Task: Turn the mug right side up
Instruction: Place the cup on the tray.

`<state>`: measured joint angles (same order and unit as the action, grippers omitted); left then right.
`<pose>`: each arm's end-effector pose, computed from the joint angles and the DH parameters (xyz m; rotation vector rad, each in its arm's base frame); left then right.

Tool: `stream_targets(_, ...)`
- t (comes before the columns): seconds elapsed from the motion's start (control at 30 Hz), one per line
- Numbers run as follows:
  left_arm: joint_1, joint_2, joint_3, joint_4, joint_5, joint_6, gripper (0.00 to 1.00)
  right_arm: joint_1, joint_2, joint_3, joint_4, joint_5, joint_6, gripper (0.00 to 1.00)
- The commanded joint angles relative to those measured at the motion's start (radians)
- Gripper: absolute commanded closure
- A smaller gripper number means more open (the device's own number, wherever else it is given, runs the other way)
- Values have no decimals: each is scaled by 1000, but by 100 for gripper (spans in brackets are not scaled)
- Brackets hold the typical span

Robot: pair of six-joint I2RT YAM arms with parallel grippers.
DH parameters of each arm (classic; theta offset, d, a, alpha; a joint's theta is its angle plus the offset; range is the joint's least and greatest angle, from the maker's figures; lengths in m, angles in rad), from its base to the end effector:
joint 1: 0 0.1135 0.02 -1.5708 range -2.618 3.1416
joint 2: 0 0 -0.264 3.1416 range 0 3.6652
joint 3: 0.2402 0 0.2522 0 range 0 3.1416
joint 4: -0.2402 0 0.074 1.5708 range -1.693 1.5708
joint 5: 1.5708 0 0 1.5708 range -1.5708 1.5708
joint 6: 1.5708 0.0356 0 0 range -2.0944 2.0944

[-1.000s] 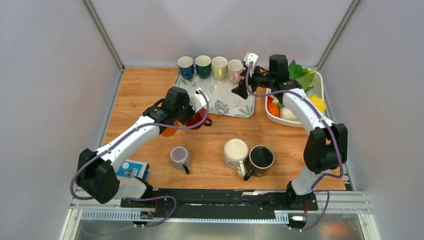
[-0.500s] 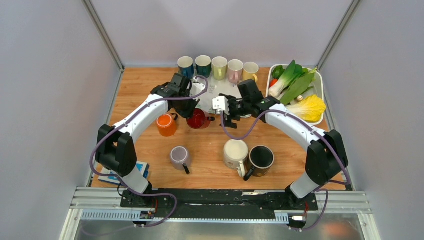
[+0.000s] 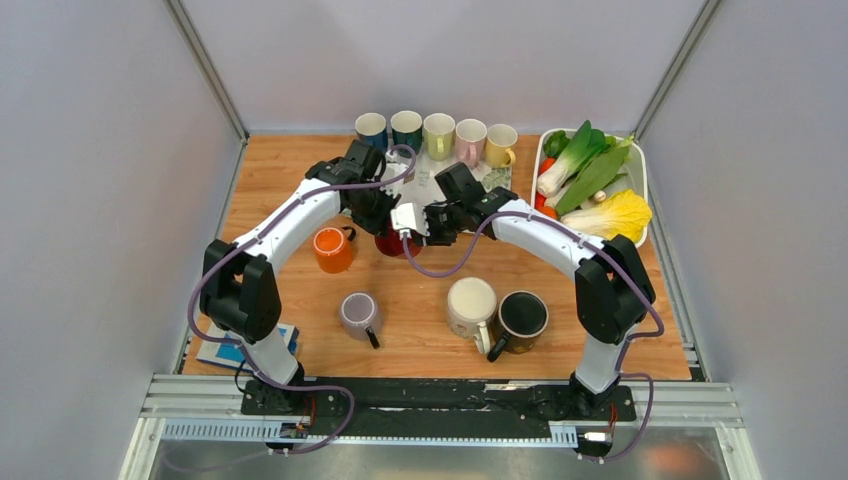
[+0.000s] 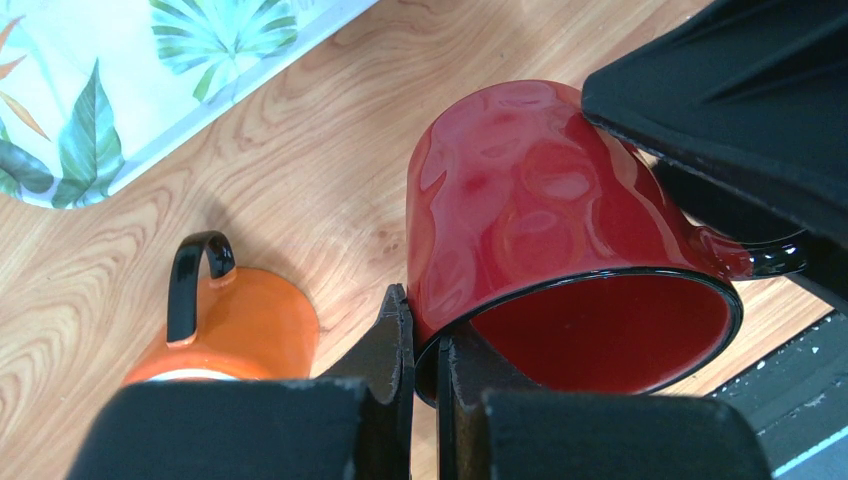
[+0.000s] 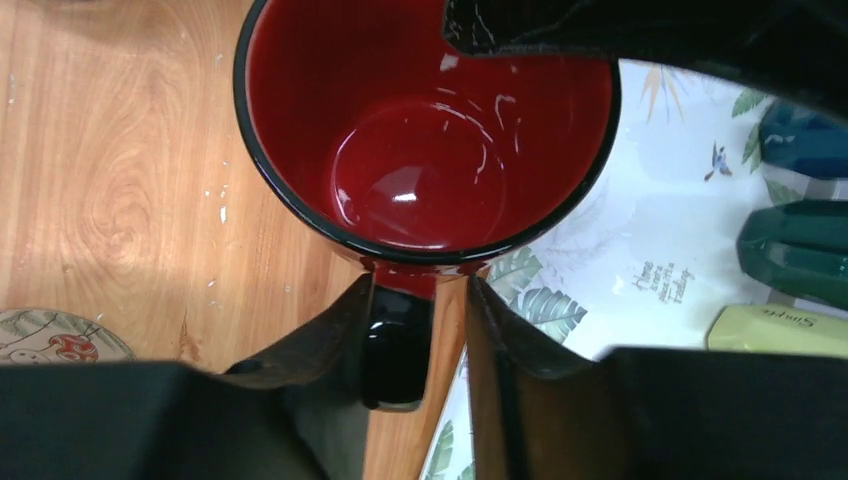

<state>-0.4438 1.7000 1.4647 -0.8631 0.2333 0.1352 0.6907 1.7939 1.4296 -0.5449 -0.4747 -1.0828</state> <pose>0.3177 -0.1601 0.2798 0.8380 2.5484 -0.4097 0.2930 0.2633 0.2564 -1.9676 1.3495 0.4051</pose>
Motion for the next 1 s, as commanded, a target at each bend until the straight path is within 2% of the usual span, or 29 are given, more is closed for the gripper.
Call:
stream_targets(0.0, 17, -13, 65, 26, 87, -57, 100, 12, 22, 46, -4, 37, -36, 75)
stream_targets(0.13, 39, -14, 80, 19, 134, -61, 100, 12, 30, 40, -1, 54, -33, 99)
stream_targets(0.2, 55, -13, 94, 4, 150, -45, 84, 9, 39, 44, 17, 54, 10, 100)
stream_targets(0.23, 60, -17, 99, 2, 148, -43, 67, 6, 45, 49, 34, 52, 41, 100)
stream_targets(0.3, 76, -35, 104, 1, 118, -43, 50, -6, 62, 60, 77, 35, 116, 100)
stream_targets(0.37, 108, -64, 106, 6, 83, -41, 44, -16, 80, 78, 121, 14, 189, 100)
stream_targets(0.53, 224, -157, 108, 59, -61, -106, 38, -31, 117, 134, 278, 17, 406, 100)
stream_targets(0.63, 334, -209, 123, 84, -72, -149, 36, -36, 150, 164, 383, 38, 560, 100)
stream_targets(0.7, 369, -234, 128, 88, -65, -158, 36, -36, 181, 193, 438, 55, 651, 100)
stream_targets(0.97, 377, -337, 16, 97, -48, -137, 37, -32, 365, 348, 560, 242, 976, 100)
